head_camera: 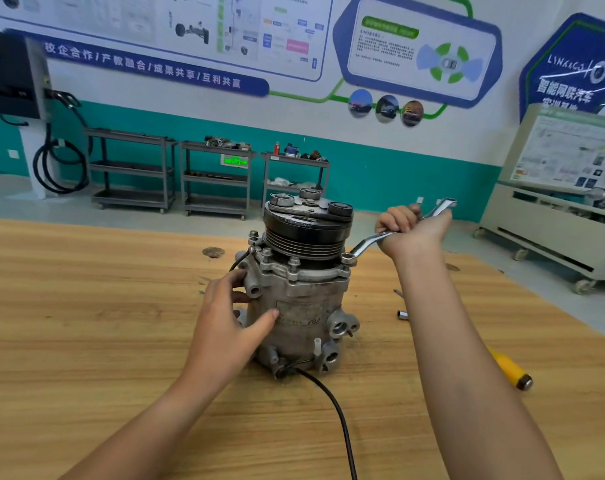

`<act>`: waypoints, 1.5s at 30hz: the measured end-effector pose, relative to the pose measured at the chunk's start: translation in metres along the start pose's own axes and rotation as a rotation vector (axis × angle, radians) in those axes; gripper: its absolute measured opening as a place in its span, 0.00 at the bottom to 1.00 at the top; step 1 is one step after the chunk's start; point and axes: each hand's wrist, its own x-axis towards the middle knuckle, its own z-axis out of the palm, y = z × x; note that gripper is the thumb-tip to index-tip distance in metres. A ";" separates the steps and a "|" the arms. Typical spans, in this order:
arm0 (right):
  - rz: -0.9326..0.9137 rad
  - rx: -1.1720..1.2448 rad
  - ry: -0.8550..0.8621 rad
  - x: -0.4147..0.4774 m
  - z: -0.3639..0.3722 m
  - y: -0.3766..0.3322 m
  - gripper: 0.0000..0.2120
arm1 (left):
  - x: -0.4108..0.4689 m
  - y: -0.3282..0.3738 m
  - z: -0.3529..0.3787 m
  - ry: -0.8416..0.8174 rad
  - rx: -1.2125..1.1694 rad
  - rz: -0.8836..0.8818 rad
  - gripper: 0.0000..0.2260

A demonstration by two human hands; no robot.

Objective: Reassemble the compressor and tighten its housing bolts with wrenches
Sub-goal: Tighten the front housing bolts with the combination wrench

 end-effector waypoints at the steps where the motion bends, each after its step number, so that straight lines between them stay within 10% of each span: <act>1: 0.027 0.002 -0.007 0.004 -0.001 0.001 0.29 | 0.000 0.000 0.000 0.000 0.001 0.002 0.28; 22: 0.229 0.001 -0.048 0.027 -0.016 0.006 0.30 | -0.002 -0.002 0.003 0.005 0.013 0.020 0.28; 40: -0.477 -0.322 -0.478 -0.080 -0.057 0.001 0.42 | -0.003 -0.006 0.006 0.016 -0.003 0.022 0.30; 45: -0.804 -0.714 -0.701 -0.106 -0.069 0.027 0.29 | -0.002 -0.004 0.005 0.012 0.017 0.004 0.30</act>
